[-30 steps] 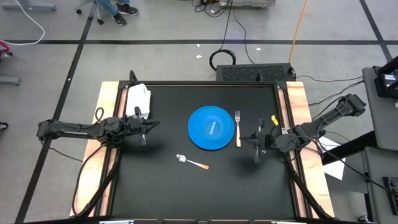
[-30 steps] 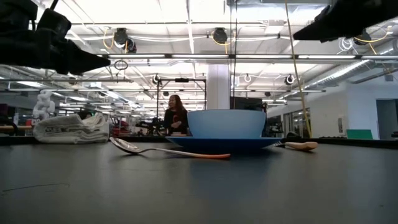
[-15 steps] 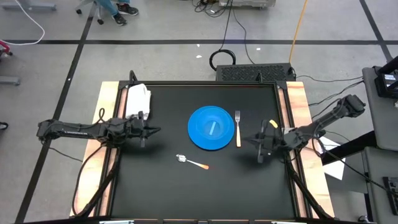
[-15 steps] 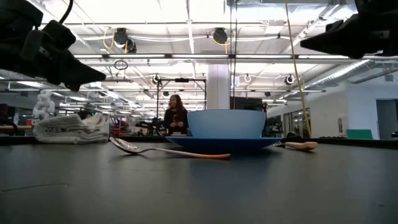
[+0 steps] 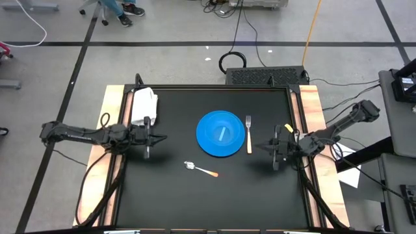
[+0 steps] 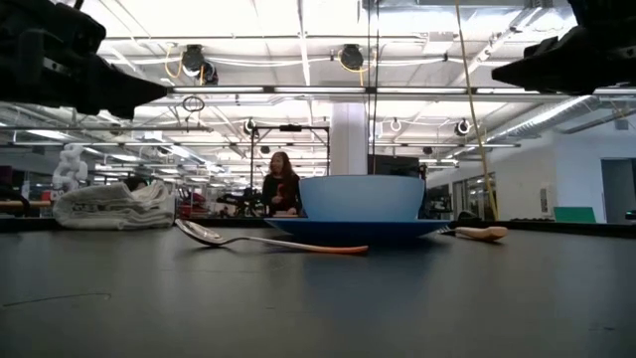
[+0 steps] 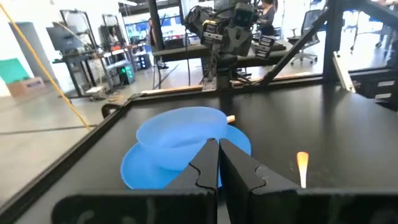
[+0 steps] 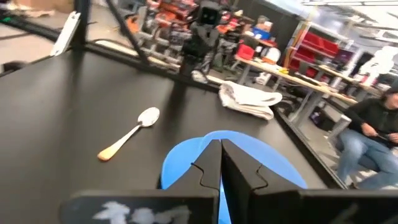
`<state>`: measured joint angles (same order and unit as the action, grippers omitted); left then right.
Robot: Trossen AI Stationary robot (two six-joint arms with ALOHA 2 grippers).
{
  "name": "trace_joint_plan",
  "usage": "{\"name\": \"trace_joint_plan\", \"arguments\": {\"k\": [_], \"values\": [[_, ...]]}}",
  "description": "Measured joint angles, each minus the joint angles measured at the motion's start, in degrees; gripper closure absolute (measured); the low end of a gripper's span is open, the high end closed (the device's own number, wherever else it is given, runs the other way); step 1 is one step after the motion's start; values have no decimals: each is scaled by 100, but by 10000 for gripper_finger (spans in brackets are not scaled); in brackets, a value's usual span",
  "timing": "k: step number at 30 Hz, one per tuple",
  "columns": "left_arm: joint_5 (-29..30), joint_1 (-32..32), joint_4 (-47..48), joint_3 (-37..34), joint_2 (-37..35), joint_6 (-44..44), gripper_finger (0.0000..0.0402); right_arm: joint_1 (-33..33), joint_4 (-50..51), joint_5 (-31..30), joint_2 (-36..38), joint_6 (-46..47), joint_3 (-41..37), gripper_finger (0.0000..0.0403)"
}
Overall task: Set table place
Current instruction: Put the orange spoon into the blue bowl
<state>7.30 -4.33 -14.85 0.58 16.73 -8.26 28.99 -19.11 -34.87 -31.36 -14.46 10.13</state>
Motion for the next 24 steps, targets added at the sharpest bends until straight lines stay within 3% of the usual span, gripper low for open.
{"name": "trace_joint_plan", "arguments": {"k": [7, 12, 24], "values": [[388, -233, -70, 0, -111, -414, 382, -168, 640, 264, 663, -177, 0, 403], [493, -257, -66, 0, -359, -626, 382, -648, 1161, 1103, 1151, -2, 0, 403], [1136, -257, 676, 0, -1069, -861, 382, -1894, 1557, 2005, 1523, 488, 0, 403]]}}
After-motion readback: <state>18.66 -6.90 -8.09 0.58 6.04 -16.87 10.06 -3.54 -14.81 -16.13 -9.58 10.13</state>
